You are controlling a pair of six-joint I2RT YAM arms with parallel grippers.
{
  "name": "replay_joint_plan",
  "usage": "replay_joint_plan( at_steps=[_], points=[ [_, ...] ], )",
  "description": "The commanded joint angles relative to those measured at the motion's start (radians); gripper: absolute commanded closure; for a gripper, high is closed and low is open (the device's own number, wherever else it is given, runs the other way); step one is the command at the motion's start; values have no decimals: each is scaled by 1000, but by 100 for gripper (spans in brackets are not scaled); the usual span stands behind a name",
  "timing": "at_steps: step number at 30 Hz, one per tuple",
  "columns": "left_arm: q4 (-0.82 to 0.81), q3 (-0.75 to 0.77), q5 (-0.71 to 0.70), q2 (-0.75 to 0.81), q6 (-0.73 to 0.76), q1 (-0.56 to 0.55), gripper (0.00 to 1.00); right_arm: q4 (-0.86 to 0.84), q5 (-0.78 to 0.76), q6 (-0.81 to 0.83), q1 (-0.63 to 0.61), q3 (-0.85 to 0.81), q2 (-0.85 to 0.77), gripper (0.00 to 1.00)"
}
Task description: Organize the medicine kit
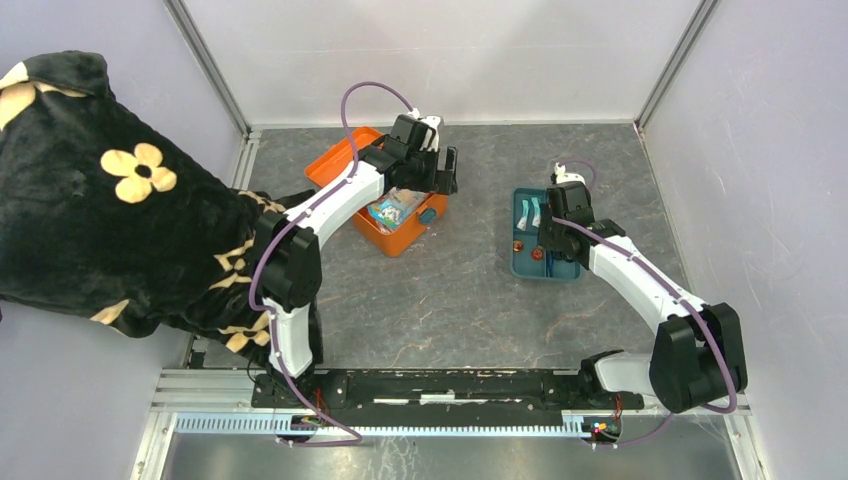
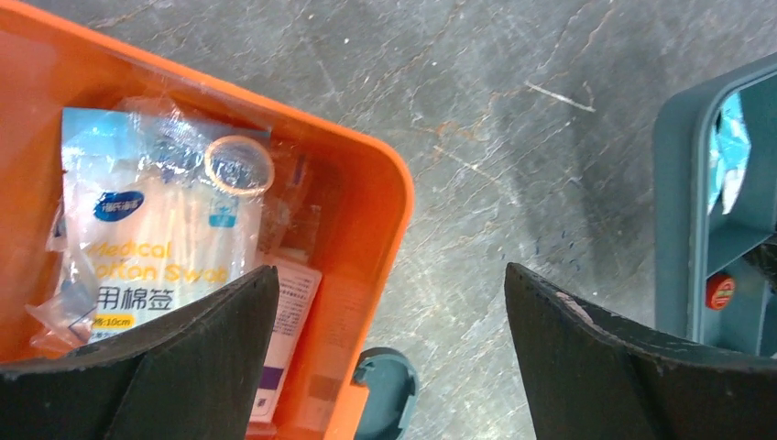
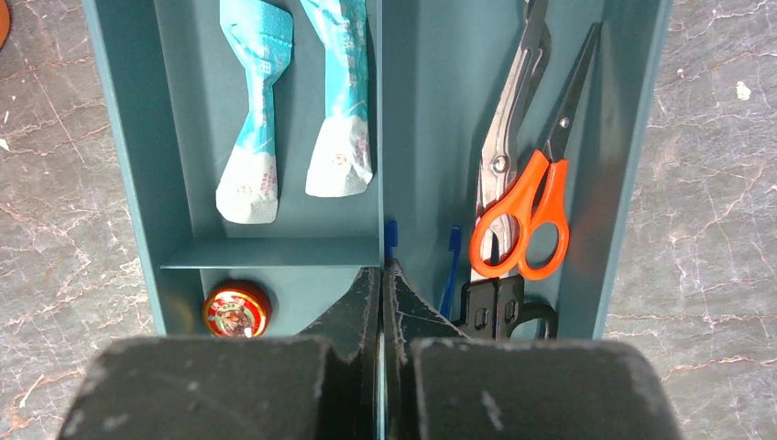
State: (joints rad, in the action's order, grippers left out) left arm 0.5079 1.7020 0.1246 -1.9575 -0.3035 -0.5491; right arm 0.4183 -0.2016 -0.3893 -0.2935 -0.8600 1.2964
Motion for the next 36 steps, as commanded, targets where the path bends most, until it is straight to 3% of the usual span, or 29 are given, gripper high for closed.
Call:
replay_joint_plan(
  at_steps=[1, 11, 15, 19, 29, 36],
  points=[
    [45, 12, -29, 9, 91, 1, 4, -23, 9, -15, 2, -31, -31, 100],
    [64, 107, -100, -77, 94, -33, 39, -50, 31, -13, 1, 10, -53, 100],
    [72, 111, -114, -97, 96, -43, 45, -54, 23, -12, 2, 16, -70, 100],
    [82, 122, -121, -105, 80, -46, 63, -55, 21, -15, 3, 18, -85, 100],
    [133, 257, -221, -174, -114, -54, 97, -11, -28, -4, 3, -13, -129, 100],
    [145, 331, -283, -240, -278, -63, 98, 13, -41, 6, 3, -20, -138, 100]
  ],
)
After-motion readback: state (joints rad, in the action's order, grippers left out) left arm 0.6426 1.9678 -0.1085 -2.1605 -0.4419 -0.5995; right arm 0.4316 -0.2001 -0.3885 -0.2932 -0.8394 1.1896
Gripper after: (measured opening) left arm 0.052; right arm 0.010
